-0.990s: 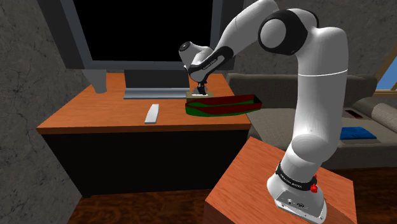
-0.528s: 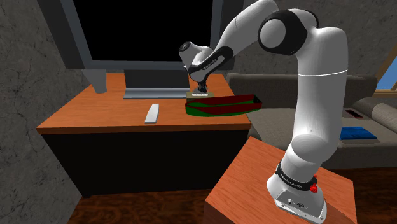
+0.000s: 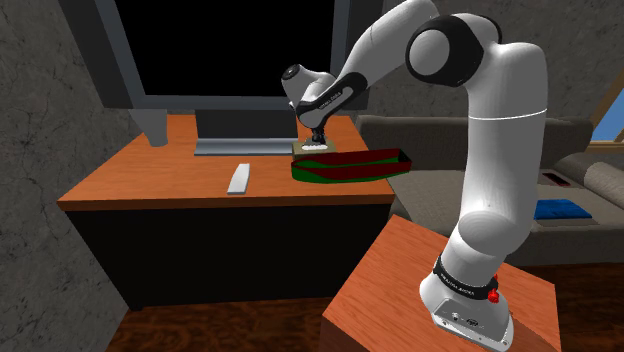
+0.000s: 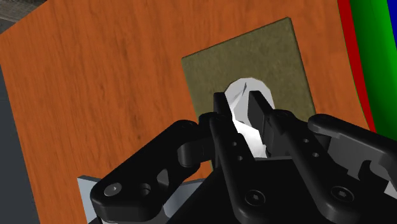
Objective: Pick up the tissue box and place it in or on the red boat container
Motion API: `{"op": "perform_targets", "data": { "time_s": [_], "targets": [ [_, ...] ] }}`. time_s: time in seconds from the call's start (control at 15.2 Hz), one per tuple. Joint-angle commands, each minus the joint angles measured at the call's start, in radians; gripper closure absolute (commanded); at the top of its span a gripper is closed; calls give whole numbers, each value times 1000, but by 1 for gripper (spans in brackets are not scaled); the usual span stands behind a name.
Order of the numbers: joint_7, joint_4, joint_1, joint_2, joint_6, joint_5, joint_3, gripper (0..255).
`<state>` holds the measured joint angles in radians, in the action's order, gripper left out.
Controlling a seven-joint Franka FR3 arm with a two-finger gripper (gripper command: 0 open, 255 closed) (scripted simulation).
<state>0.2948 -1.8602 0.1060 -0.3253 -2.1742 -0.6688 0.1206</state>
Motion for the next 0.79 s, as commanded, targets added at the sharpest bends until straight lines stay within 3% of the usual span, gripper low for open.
{"op": "perform_targets", "data": {
  "time_s": [0.0,0.73],
  "targets": [
    [6,2,-1,4,8,5,-2,255],
    [79,59,-4,66,111,39,-10,255]
  ]
}}
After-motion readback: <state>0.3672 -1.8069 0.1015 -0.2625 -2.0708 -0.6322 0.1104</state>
